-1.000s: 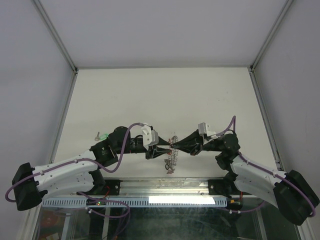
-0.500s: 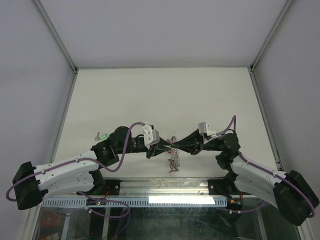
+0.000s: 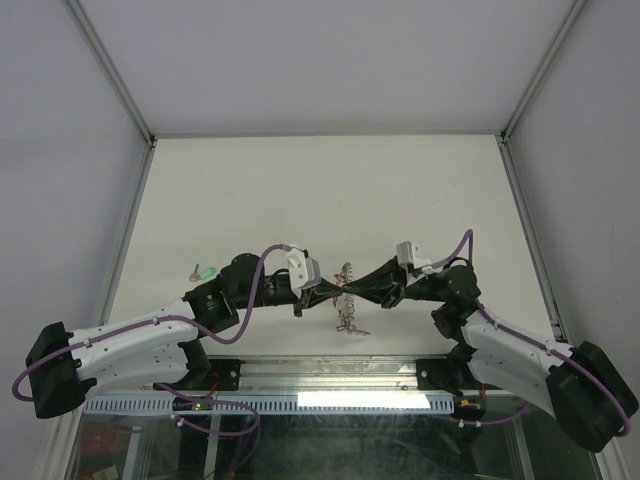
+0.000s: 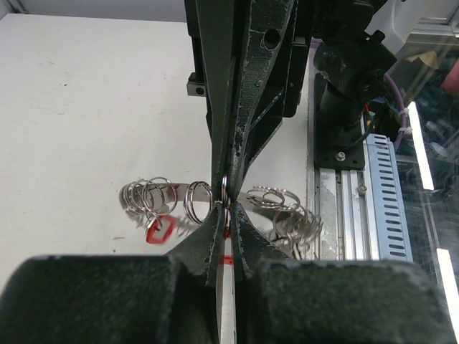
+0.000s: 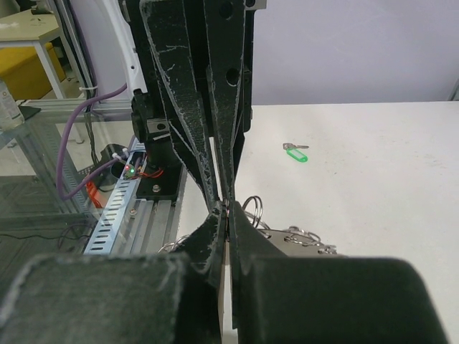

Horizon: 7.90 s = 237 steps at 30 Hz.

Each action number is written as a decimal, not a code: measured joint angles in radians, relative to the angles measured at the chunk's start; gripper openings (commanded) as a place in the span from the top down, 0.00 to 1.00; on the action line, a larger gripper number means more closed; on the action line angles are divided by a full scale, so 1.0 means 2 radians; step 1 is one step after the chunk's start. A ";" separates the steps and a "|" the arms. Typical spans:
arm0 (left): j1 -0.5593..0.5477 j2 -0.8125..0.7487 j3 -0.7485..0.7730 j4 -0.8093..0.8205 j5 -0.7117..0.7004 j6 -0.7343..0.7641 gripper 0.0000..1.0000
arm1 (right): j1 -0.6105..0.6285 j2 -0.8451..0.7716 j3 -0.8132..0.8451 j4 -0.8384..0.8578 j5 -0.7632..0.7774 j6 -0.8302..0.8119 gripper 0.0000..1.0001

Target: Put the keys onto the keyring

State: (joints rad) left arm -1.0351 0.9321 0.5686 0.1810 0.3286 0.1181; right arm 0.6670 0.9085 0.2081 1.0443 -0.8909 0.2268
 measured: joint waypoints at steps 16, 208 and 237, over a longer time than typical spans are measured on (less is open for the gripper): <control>0.001 0.011 0.032 -0.104 -0.079 0.052 1.00 | 0.002 -0.095 0.067 -0.215 0.023 -0.093 0.64; 0.368 -0.002 -0.014 -0.158 -0.158 -0.259 0.14 | 0.061 0.569 0.661 -0.906 0.390 -0.327 0.61; 0.368 -0.002 -0.014 -0.146 -0.115 -0.249 0.17 | 0.055 0.431 0.583 -0.818 0.303 -0.292 1.00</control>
State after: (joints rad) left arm -0.2993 0.9291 0.5404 -0.1101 0.0990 -0.3805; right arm 0.7769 1.7699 1.3735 -0.5915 -0.2855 -0.3569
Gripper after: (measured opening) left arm 0.849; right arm 0.007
